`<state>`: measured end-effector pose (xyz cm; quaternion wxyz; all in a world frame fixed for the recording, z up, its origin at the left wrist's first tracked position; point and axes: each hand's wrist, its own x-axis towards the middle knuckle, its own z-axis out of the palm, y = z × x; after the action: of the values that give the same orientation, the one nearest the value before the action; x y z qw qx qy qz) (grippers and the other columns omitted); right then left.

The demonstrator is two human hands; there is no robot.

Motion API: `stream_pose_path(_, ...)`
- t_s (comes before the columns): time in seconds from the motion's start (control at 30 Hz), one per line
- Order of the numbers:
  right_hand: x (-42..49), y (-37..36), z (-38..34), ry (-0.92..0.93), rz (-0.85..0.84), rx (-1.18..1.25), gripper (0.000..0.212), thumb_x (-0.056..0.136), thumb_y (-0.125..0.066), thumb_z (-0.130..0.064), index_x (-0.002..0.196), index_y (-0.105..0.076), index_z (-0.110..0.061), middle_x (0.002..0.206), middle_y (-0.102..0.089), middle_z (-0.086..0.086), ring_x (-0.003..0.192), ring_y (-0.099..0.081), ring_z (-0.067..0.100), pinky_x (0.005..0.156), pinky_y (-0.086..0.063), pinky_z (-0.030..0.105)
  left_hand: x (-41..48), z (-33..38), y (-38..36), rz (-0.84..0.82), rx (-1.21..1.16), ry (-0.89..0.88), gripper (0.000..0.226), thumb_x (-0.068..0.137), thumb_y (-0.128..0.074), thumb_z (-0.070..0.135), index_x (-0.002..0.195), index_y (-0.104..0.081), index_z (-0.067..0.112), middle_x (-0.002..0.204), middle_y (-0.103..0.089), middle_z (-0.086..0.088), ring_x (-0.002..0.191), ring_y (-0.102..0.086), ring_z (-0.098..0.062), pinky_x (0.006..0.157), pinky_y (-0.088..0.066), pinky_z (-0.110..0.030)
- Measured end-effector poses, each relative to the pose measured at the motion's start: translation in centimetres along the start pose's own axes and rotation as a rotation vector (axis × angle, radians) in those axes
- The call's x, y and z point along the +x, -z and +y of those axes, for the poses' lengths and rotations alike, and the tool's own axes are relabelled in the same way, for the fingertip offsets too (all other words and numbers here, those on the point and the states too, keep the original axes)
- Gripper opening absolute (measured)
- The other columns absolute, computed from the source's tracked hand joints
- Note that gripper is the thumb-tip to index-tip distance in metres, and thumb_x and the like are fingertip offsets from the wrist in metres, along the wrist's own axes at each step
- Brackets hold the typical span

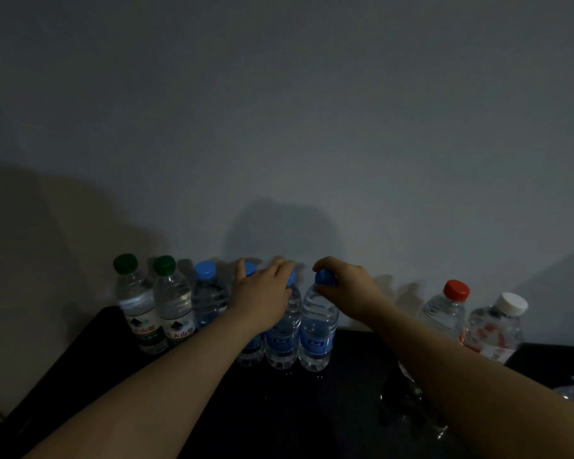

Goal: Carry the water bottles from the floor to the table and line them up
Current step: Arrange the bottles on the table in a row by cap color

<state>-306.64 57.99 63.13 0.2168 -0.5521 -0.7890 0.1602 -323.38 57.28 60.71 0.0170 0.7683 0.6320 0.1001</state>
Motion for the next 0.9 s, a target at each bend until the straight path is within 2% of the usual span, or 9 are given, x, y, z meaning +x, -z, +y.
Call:
stream_pose_path(0.13,0.0,-0.3,0.1,-0.017,-0.002,0.013,0.035,0.088,-0.06,-0.018,0.122,-0.052,-0.015,0.123,-0.059,0.01,0.11,-0.055,0.025,0.091,-0.044,0.029,-0.2,0.0,0.0,0.02,-0.008,-0.006,0.051,0.098,-0.035,0.031,0.145,-0.015,0.027,0.156,-0.019,0.007,0.135,-0.036,-0.016,0.113,0.005,-0.054)
stream_pose_path(0.27,-0.4,-0.6,0.4,-0.008,0.02,0.034,0.034,0.088,-0.06,-0.02,0.121,-0.052,-0.016,0.121,-0.06,0.01,0.107,-0.056,0.025,0.085,-0.041,0.024,-0.2,-0.2,0.0,0.005,-0.009,-0.015,0.049,0.099,-0.032,0.032,0.145,-0.015,0.028,0.156,-0.016,0.007,0.146,-0.007,-0.018,0.114,0.006,-0.053)
stream_pose_path(0.33,-0.4,-0.6,0.5,-0.006,0.015,0.04,0.034,0.088,-0.06,-0.02,0.12,-0.052,-0.017,0.12,-0.06,0.009,0.107,-0.056,0.024,0.085,-0.041,0.025,-0.3,-0.2,0.1,-0.01,-0.02,-0.023,0.049,0.099,-0.031,0.032,0.145,-0.014,0.028,0.156,-0.015,0.008,0.146,0.001,-0.017,0.114,0.007,-0.052)
stream_pose_path(0.53,-0.6,-0.7,0.5,-0.017,0.016,0.04,0.035,0.088,-0.059,-0.02,0.122,-0.05,-0.019,0.124,-0.057,0.008,0.109,-0.055,0.023,0.085,-0.039,0.023,-0.4,0.0,0.6,-0.028,0.005,-0.034,0.05,0.099,-0.032,0.033,0.145,-0.014,0.029,0.156,-0.014,0.009,0.146,0.0,-0.018,0.114,0.004,-0.053)
stream_pose_path(0.73,-0.9,-0.3,-0.3,-0.006,-0.048,-0.071,0.047,0.087,-0.06,-0.022,0.131,-0.044,-0.022,0.134,-0.049,0.005,0.118,-0.049,0.023,0.098,-0.04,0.031,-0.3,0.6,2.1,-0.081,-0.001,-0.043,0.058,0.096,-0.04,0.034,0.146,-0.013,0.027,0.156,-0.017,0.004,0.146,-0.001,-0.022,0.114,0.0,-0.055)
stream_pose_path(0.83,-1.5,0.2,-0.7,0.006,-0.045,-0.114,0.051,0.086,-0.061,-0.024,0.133,-0.043,-0.021,0.14,-0.043,0.004,0.123,-0.044,0.024,0.103,-0.037,0.033,-0.7,0.9,2.8,-0.045,0.015,-0.074,0.058,0.095,-0.04,0.035,0.146,-0.014,0.027,0.155,-0.019,0.004,0.145,-0.005,-0.021,0.115,-0.001,-0.053)
stream_pose_path(0.9,-2.0,0.6,-1.0,-0.006,-0.031,-0.135,0.052,0.086,-0.061,-0.025,0.134,-0.041,-0.022,0.14,-0.042,0.003,0.124,-0.043,0.023,0.103,-0.037,0.034,-1.1,1.0,3.3,0.005,0.022,-0.101,0.055,0.094,-0.041,0.034,0.145,-0.019,0.026,0.152,-0.026,0.003,0.143,-0.014,-0.021,0.116,-0.007,-0.05)
